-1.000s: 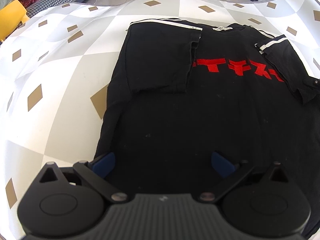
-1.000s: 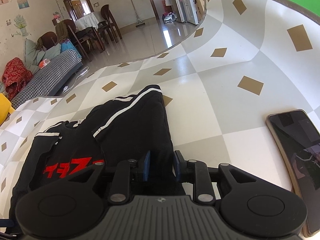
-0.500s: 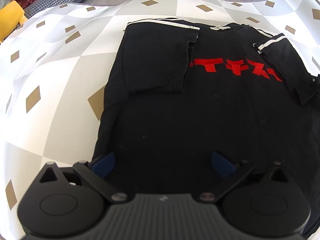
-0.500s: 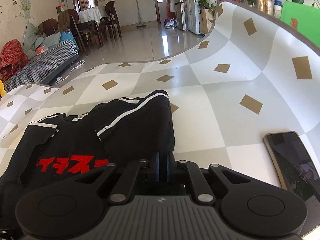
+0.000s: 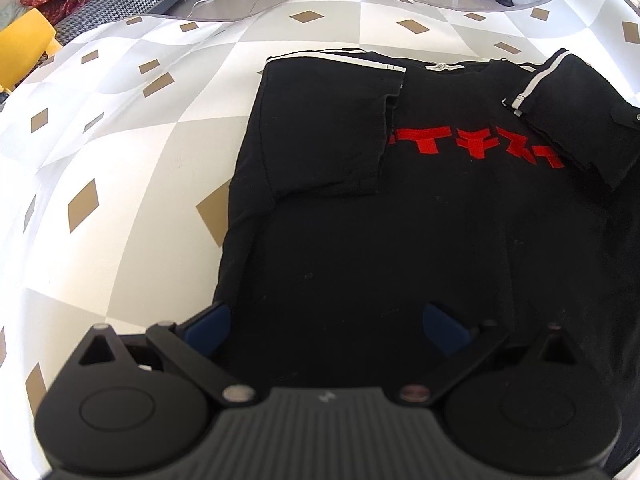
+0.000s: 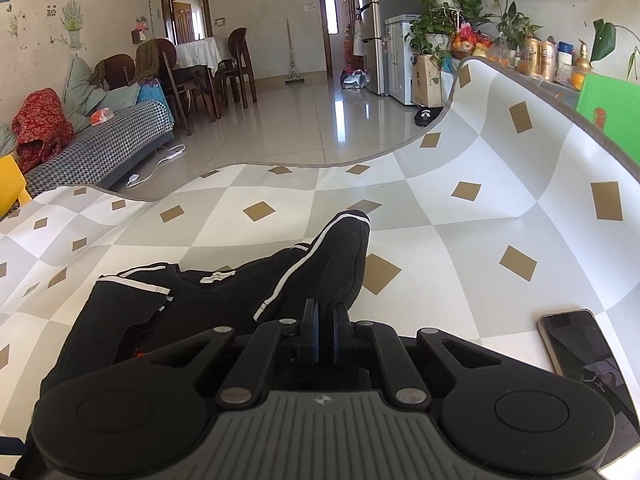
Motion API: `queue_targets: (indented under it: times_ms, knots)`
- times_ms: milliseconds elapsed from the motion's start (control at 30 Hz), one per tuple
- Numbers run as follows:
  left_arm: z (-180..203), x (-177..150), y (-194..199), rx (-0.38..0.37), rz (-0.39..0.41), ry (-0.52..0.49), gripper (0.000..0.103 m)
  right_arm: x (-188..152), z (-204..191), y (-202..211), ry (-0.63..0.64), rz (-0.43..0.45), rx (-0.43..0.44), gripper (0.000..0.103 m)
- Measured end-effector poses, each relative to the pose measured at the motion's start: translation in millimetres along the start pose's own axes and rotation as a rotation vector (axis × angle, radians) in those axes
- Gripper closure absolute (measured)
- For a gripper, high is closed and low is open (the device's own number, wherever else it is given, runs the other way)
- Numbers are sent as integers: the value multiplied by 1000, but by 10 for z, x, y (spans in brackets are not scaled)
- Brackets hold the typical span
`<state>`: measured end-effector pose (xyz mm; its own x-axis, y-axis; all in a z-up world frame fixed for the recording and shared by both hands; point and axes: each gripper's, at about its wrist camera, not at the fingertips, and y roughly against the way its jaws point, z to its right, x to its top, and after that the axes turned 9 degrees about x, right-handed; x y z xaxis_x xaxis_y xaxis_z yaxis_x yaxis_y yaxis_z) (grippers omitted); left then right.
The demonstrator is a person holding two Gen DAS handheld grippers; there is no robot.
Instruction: Fold clothes
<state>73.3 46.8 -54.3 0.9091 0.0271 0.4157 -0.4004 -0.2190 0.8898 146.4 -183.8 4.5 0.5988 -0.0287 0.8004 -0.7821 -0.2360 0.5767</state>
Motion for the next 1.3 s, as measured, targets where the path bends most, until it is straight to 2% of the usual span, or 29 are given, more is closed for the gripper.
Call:
queue_targets:
  times_ms: [367, 633, 933, 1067, 1167, 1300]
  knots:
    - [-237, -40, -28, -17, -31, 58, 0, 127, -427, 54, 43, 40, 65, 96]
    - [-370, -90, -58, -38, -59, 95, 0, 181, -924, -19, 101, 53, 181, 96]
    - [-604, -144, -180, -65, -124, 177, 0, 90, -1590, -338, 178, 7, 380, 97]
    - [-653, -147, -192, -65, -132, 192, 0, -57, -1850, -595, 223, -50, 462, 96]
    - [-677, -154, -205, -52, -136, 191, 0, -200, -1945, -794, 214, -112, 500, 93]
    - [-724, -152, -218, -58, -141, 206, 0, -243, -1943, -842, 201, -132, 515, 93]
